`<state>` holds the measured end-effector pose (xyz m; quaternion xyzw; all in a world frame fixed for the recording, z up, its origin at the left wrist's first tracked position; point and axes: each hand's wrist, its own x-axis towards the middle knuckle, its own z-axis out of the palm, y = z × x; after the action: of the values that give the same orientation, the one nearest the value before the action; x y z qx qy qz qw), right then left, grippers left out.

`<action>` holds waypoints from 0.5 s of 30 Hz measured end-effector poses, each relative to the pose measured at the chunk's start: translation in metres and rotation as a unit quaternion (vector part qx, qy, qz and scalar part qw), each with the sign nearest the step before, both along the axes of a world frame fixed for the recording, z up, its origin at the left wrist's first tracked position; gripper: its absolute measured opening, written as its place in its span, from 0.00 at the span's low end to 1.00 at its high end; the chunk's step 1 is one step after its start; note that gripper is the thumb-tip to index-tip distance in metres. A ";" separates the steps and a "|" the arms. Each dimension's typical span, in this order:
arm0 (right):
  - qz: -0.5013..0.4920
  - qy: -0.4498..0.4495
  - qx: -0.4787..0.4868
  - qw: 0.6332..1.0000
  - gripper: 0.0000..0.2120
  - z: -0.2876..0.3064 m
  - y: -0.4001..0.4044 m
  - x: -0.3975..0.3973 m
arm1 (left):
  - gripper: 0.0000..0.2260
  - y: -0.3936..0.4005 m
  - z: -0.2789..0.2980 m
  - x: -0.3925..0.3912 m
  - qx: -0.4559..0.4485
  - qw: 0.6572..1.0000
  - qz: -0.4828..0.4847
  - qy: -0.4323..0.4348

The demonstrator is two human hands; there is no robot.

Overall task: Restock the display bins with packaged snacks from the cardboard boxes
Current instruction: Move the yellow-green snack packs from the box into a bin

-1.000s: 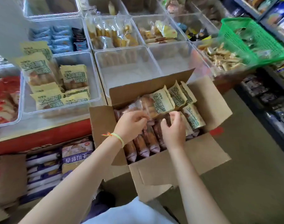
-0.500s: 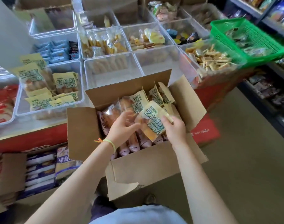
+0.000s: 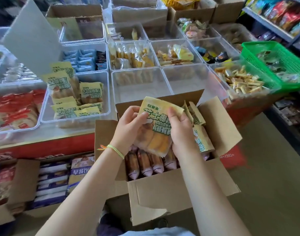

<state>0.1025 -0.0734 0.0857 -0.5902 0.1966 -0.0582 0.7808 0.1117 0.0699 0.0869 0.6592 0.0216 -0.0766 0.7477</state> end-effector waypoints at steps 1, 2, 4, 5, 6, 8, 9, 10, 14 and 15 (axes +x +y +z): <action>-0.011 -0.001 -0.003 1.000 0.09 0.003 0.015 0.006 | 0.04 0.011 0.001 0.004 0.003 1.000 0.021 -0.009; -0.019 -0.003 -0.008 1.000 0.09 0.004 0.031 0.013 | 0.05 0.024 0.002 0.009 0.008 0.999 0.040 -0.020; -0.031 -0.009 -0.023 0.999 0.09 0.010 0.066 0.030 | 0.05 0.055 0.001 0.021 0.012 0.998 0.060 -0.032; -0.032 -0.009 -0.031 0.999 0.09 0.013 0.085 0.039 | 0.03 0.074 -0.001 0.027 0.003 0.999 0.046 -0.028; -0.031 -0.010 -0.031 0.999 0.09 0.015 0.103 0.050 | 0.08 0.094 -0.001 0.033 -0.005 1.000 0.017 -0.019; -0.022 -0.013 -0.020 0.999 0.07 0.017 0.142 0.072 | 0.22 0.136 -0.007 0.046 0.001 0.999 -0.038 -0.005; -0.007 -0.012 -0.018 1.000 0.07 0.017 0.163 0.083 | 0.24 0.159 -0.011 0.053 0.013 0.999 -0.040 -0.003; 0.015 -0.009 -0.022 1.000 0.06 0.015 0.184 0.094 | 0.23 0.182 -0.015 0.061 0.028 0.999 -0.025 -0.004; 0.172 0.030 -0.120 0.977 0.22 -0.008 0.259 0.135 | 0.20 0.271 -0.036 0.094 0.052 0.995 0.087 0.015; 0.230 0.056 -0.147 0.960 0.30 -0.013 0.274 0.145 | 0.21 0.291 -0.042 0.104 0.032 0.994 0.105 0.024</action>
<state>0.2471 0.2004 0.0726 -0.7302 0.0880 0.1276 0.6654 0.2155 0.3608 0.0453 0.6748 0.1112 -0.0130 0.7295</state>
